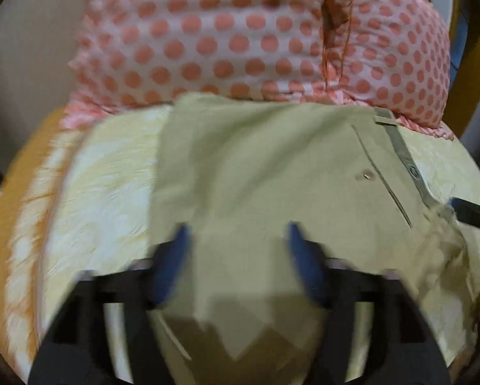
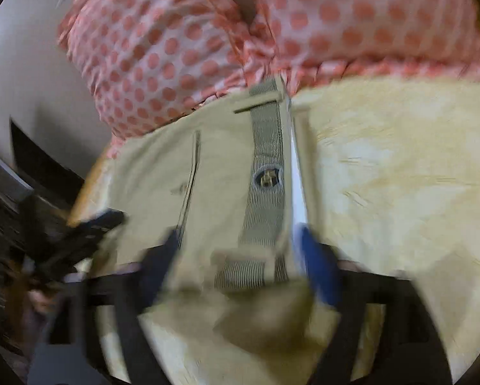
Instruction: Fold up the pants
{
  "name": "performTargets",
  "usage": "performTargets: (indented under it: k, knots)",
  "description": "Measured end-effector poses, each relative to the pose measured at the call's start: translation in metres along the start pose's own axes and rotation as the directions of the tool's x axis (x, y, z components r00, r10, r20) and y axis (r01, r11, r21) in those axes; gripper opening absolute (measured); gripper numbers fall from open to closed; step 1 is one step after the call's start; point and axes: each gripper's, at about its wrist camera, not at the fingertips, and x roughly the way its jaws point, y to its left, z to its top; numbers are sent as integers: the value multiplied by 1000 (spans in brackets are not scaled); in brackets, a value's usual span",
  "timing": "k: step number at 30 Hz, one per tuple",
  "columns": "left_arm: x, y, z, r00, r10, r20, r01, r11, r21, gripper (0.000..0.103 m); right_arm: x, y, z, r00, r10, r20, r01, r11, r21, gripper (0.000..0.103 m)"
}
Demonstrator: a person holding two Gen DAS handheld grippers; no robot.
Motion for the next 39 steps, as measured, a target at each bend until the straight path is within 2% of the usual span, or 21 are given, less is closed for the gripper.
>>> performTargets:
  k: [1, 2, 4, 8, 13, 17, 22, 26, 39]
  knots:
    - [-14, -5, -11, 998, 40, 39, -40, 999, 14, 89, -8, 10, -14, 1000, -7, 18, 8, 999, -41, 102]
    - [-32, -15, -28, 994, 80, 69, -83, 996, 33, 90, -14, 19, -30, 999, -22, 28, 24, 997, -80, 102]
    - [-50, -25, -53, 990, 109, 85, -113, 993, 42, 94, -20, 35, -64, 995, -78, 65, 87, 986, -141, 102]
    - [-61, -40, -97, 994, 102, 40, -103, 994, 26, 95, -12, 49, -97, 986, -142, 83, 154, 976, -154, 102]
    - [-56, -34, -116, 993, 116, 25, -115, 993, -40, 97, -3, 58, -113, 965, -234, 114, 252, 952, -175, 102]
    - [-57, -25, -123, 994, 100, 39, -96, 992, -82, 101, -3, 66, -126, 946, -284, 156, 311, 931, -189, 102]
    - [-59, -26, -130, 991, 98, 87, -91, 993, -79, 101, -4, 65, -129, 937, -288, 196, 322, 931, -170, 102]
    - [-60, -27, -133, 989, 101, 113, -92, 992, -82, 101, -3, 65, -129, 937, -288, 200, 323, 931, -170, 102]
    - [-60, -28, -133, 988, 101, 113, -92, 992, -82, 101, -4, 65, -129, 936, -288, 201, 323, 931, -170, 102]
